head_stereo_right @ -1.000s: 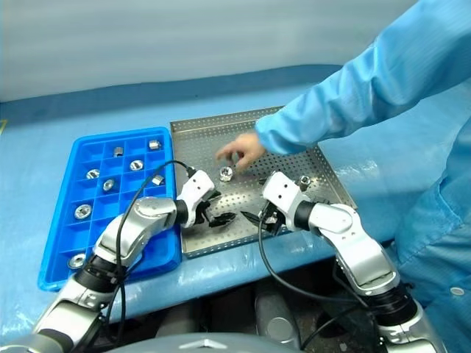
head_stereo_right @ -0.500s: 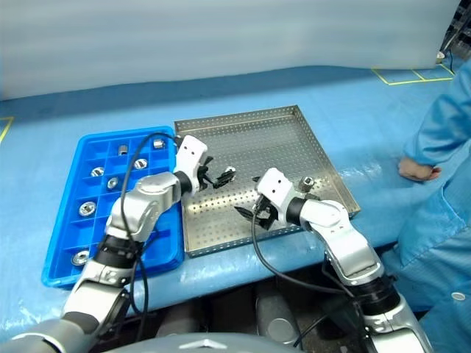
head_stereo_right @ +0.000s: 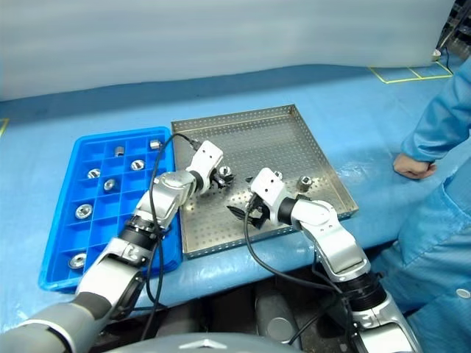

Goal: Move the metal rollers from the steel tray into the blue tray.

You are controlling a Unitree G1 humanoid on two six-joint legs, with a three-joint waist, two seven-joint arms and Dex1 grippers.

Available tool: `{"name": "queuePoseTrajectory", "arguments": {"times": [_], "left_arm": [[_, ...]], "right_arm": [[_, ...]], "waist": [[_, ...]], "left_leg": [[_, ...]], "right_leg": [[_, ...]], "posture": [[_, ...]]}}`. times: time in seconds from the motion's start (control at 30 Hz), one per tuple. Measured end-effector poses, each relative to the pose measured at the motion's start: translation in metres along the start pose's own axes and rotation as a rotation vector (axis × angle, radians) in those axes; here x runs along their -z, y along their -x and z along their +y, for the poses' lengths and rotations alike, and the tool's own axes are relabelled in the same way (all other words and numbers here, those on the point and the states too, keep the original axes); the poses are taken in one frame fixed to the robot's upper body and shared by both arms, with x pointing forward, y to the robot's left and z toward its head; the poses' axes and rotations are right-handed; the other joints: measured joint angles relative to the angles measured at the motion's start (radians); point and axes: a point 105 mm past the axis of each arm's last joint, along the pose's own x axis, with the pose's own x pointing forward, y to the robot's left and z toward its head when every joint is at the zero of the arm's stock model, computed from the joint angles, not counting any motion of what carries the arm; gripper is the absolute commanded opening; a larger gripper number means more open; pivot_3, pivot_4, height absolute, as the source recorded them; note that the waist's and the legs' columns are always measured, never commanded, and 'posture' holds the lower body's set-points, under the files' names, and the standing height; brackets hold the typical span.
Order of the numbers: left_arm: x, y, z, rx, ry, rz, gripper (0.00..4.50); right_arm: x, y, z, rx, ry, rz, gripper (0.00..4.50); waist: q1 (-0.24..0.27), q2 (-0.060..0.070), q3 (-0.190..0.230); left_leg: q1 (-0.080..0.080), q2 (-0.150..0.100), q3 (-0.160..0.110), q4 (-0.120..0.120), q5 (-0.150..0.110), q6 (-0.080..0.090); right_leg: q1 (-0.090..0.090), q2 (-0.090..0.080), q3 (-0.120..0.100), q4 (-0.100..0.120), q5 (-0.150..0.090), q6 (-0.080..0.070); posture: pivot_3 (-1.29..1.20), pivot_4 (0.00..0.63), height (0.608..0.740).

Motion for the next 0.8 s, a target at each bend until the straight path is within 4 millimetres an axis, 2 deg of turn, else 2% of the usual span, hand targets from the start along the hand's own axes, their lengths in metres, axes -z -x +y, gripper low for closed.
{"name": "queuePoseTrajectory", "arguments": {"times": [0.07,0.17,0.3,0.53,0.73,0.8], "left_arm": [[0.000,0.000,-0.002,0.016,-0.002,0.001,2.60],[0.000,0.000,-0.004,0.032,-0.006,0.003,2.60],[0.001,0.001,-0.001,0.024,0.010,-0.002,1.84],[0.004,0.007,0.005,0.003,0.053,-0.025,1.84],[-0.001,0.015,0.008,0.005,0.073,-0.066,1.84],[-0.009,0.024,0.004,0.057,0.110,-0.116,1.84]], "right_arm": [[-0.001,0.000,0.000,0.004,0.003,-0.003,4.50],[-0.001,0.000,-0.001,0.009,0.004,-0.004,4.50],[-0.001,0.000,-0.001,0.013,0.004,-0.004,4.50],[0.000,-0.001,-0.002,0.014,0.008,0.004,4.50],[-0.006,-0.003,-0.003,0.008,0.029,-0.014,4.50],[-0.006,-0.003,-0.003,0.006,0.028,-0.013,4.50]], "waist": [[-0.003,0.000,0.000],[-0.007,0.000,0.000],[-0.009,0.000,0.000],[-0.005,0.000,0.000],[0.000,0.000,0.000],[0.001,0.000,0.000]], "left_leg": [[0.000,0.000,0.000,0.000,0.000,0.000],[0.000,0.000,0.000,0.000,0.000,0.000],[0.000,0.000,0.000,0.000,0.000,0.000],[0.000,0.000,0.000,0.000,0.000,0.000],[0.000,0.000,0.000,0.000,0.000,0.000],[-0.001,0.000,0.000,0.000,0.000,0.000]], "right_leg": [[0.000,0.000,0.000,0.000,0.000,0.000],[0.000,0.000,0.000,0.000,0.000,0.000],[0.000,0.000,0.000,0.000,0.000,0.000],[0.000,0.000,0.000,0.000,0.000,0.001],[0.000,0.000,0.000,0.000,0.000,0.001],[-0.001,0.000,0.000,0.000,0.000,0.001]], "posture": [[-0.21,0.150,0.740],[-0.21,0.150,0.740],[-0.19,0.150,0.740],[-0.17,0.150,0.740],[-0.15,0.150,0.740],[-0.15,0.150,0.740]]}}
